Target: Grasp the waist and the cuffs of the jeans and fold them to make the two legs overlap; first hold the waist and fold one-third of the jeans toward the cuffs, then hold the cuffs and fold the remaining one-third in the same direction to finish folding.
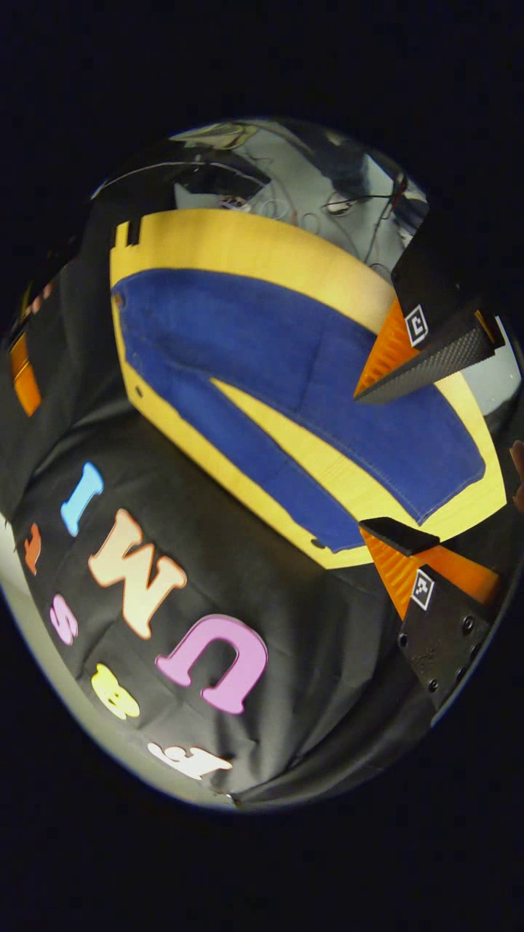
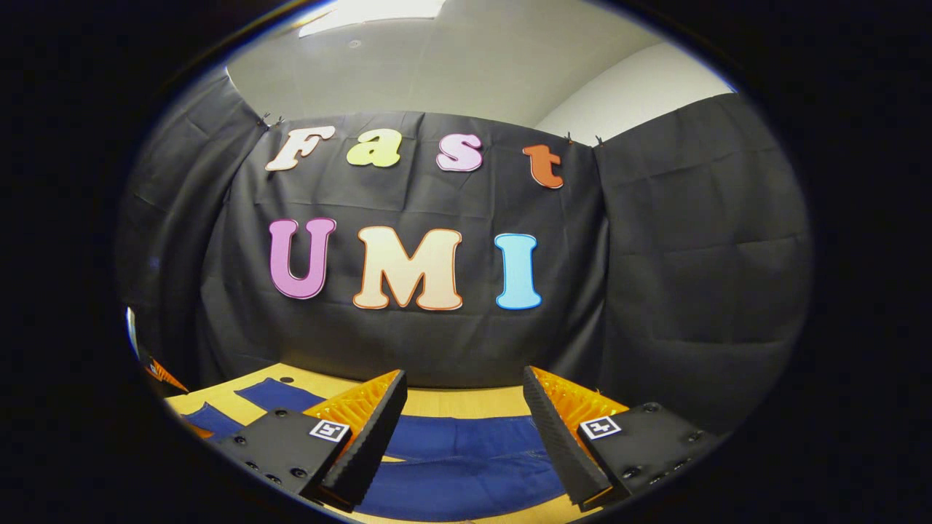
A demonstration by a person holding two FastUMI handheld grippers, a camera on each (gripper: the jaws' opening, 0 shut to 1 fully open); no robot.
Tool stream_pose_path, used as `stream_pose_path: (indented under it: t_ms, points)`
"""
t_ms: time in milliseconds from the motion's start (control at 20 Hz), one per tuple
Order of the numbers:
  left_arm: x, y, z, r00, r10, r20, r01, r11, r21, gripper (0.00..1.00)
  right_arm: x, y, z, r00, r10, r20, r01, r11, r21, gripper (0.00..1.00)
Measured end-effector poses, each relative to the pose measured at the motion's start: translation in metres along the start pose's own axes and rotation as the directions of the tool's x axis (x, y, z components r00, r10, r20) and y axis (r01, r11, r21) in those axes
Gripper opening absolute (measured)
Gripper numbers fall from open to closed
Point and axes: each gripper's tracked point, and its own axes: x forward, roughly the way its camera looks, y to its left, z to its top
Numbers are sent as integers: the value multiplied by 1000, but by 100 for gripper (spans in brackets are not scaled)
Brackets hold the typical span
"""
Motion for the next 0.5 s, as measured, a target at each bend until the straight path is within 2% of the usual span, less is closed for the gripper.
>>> stream_pose_path:
  t_ms: [200,500]
  points:
    - [7,-26,-50,989,-76,-130,93,987,128,95,-2,-6,-5,1000,-23,-12,22,1000,-16,99]
    - [27,-35,-98,970,-85,-229,140,962,234,95,-10,-12,-8,998,-53,-21,53,998,-45,99]
